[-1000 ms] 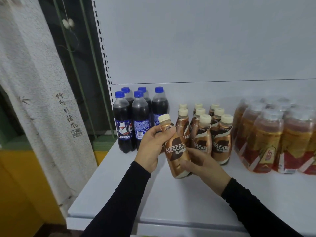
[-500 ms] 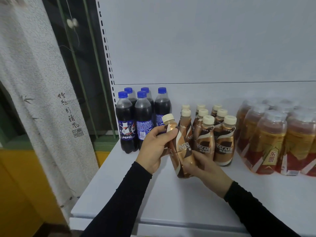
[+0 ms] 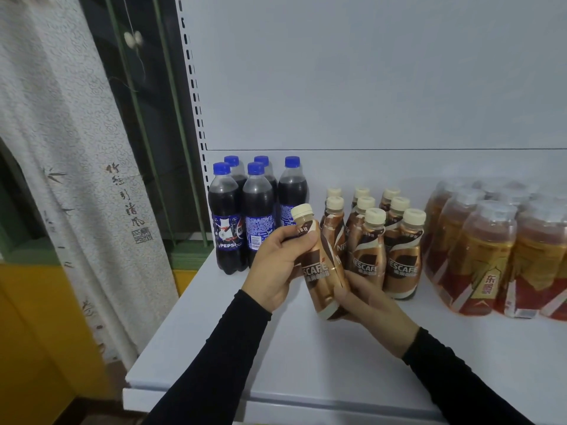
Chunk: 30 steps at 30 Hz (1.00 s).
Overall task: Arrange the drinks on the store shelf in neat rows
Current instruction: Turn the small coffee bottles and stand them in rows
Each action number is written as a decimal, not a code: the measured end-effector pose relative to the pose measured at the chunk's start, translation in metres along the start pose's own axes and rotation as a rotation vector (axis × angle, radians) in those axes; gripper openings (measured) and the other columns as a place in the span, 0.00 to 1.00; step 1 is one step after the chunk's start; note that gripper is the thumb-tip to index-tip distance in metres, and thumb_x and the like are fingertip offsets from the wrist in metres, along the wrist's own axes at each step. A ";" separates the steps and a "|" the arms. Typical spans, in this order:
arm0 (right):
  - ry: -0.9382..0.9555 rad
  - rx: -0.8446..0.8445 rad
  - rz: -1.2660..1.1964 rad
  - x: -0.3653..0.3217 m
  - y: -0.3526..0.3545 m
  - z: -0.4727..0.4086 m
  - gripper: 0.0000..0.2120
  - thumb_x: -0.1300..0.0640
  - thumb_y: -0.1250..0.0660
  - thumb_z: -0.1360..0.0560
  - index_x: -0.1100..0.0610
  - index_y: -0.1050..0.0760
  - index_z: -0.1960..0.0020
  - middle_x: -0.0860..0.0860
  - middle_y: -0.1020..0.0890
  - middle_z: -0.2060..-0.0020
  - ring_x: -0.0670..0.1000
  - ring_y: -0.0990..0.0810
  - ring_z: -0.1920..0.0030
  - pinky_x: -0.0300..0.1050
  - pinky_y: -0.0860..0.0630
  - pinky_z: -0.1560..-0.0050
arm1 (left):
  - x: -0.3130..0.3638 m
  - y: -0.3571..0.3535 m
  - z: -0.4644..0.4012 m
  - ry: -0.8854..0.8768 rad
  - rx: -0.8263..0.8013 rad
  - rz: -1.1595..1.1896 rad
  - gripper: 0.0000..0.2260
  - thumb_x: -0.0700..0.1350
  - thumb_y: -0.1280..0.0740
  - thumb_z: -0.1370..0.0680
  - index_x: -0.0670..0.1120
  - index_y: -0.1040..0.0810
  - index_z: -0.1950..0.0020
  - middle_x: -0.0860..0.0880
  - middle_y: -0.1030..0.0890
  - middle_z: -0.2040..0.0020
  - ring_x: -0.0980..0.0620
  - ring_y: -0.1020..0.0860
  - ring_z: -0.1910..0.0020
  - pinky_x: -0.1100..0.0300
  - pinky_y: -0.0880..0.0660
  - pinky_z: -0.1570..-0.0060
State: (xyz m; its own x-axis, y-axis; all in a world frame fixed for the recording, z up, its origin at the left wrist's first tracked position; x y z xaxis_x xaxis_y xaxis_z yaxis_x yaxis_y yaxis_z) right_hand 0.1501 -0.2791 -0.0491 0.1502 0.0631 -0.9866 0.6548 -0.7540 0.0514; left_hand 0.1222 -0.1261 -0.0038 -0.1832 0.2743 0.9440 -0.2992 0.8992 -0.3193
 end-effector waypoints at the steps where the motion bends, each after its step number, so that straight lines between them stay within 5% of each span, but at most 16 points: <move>1: 0.021 0.003 0.084 -0.001 0.000 0.000 0.23 0.36 0.29 0.30 0.45 0.26 0.40 0.42 0.18 0.47 0.43 0.18 0.46 0.41 0.19 0.51 | 0.000 0.000 0.000 -0.009 0.014 -0.006 0.11 0.41 0.28 0.23 0.44 0.21 0.42 0.48 0.15 0.56 0.53 0.16 0.59 0.57 0.21 0.60; 3: 0.037 0.017 0.197 -0.001 0.001 -0.001 0.27 0.32 0.30 0.37 0.41 0.26 0.41 0.38 0.18 0.48 0.43 0.19 0.46 0.44 0.19 0.48 | 0.000 -0.002 0.000 -0.028 0.019 -0.028 0.13 0.41 0.27 0.24 0.44 0.22 0.41 0.49 0.14 0.57 0.54 0.16 0.60 0.58 0.20 0.59; 9: 0.060 0.024 0.051 -0.004 0.003 -0.001 0.16 0.48 0.34 0.30 0.47 0.24 0.43 0.42 0.15 0.53 0.43 0.17 0.50 0.37 0.20 0.56 | -0.001 -0.006 -0.001 -0.006 -0.038 -0.048 0.09 0.45 0.31 0.21 0.45 0.20 0.42 0.51 0.16 0.57 0.55 0.18 0.59 0.59 0.22 0.56; 14: -0.014 -0.005 -0.013 0.003 0.004 -0.001 0.17 0.48 0.36 0.28 0.48 0.25 0.40 0.47 0.16 0.48 0.47 0.17 0.47 0.40 0.20 0.52 | -0.002 -0.003 -0.003 0.011 -0.048 -0.046 0.06 0.40 0.31 0.21 0.45 0.21 0.44 0.50 0.16 0.59 0.55 0.18 0.62 0.59 0.21 0.61; 17: 0.038 0.006 0.230 -0.001 0.002 0.000 0.17 0.38 0.35 0.29 0.41 0.28 0.42 0.38 0.20 0.47 0.38 0.21 0.46 0.32 0.24 0.50 | -0.002 -0.002 -0.003 -0.003 -0.007 -0.063 0.09 0.41 0.27 0.24 0.45 0.21 0.44 0.50 0.15 0.59 0.55 0.17 0.62 0.59 0.21 0.61; 20: 0.061 0.064 0.318 -0.003 0.005 -0.002 0.20 0.39 0.32 0.34 0.39 0.29 0.43 0.34 0.22 0.48 0.31 0.23 0.49 0.28 0.26 0.53 | -0.001 -0.002 -0.002 -0.036 0.026 -0.088 0.15 0.42 0.25 0.26 0.44 0.22 0.41 0.50 0.14 0.59 0.55 0.16 0.61 0.57 0.21 0.58; 24: 0.073 0.085 0.228 0.000 0.010 -0.003 0.27 0.40 0.32 0.34 0.47 0.27 0.36 0.42 0.18 0.45 0.40 0.19 0.46 0.34 0.22 0.50 | 0.001 -0.003 -0.002 -0.044 -0.025 -0.086 0.14 0.44 0.29 0.22 0.45 0.23 0.38 0.50 0.15 0.56 0.55 0.16 0.58 0.57 0.22 0.55; 30: 0.039 0.059 0.017 0.002 0.007 -0.002 0.17 0.49 0.36 0.29 0.50 0.23 0.41 0.48 0.15 0.50 0.49 0.16 0.49 0.41 0.19 0.51 | -0.001 -0.002 -0.004 0.008 -0.065 -0.042 0.12 0.40 0.31 0.21 0.46 0.24 0.38 0.47 0.14 0.55 0.50 0.17 0.56 0.50 0.20 0.50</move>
State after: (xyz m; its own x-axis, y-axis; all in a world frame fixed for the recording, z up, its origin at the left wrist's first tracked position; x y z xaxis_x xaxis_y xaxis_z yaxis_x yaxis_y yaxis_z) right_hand 0.1567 -0.2824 -0.0506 0.1905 0.0751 -0.9788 0.6076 -0.7922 0.0575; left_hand 0.1265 -0.1267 -0.0038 -0.1645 0.2379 0.9573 -0.2450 0.9302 -0.2733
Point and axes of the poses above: each hand's wrist, its own z-axis away from the middle knuckle, its own y-axis out of the back of the hand, x = y × z, the point moved 5 cm from there along -z, towards the middle knuckle
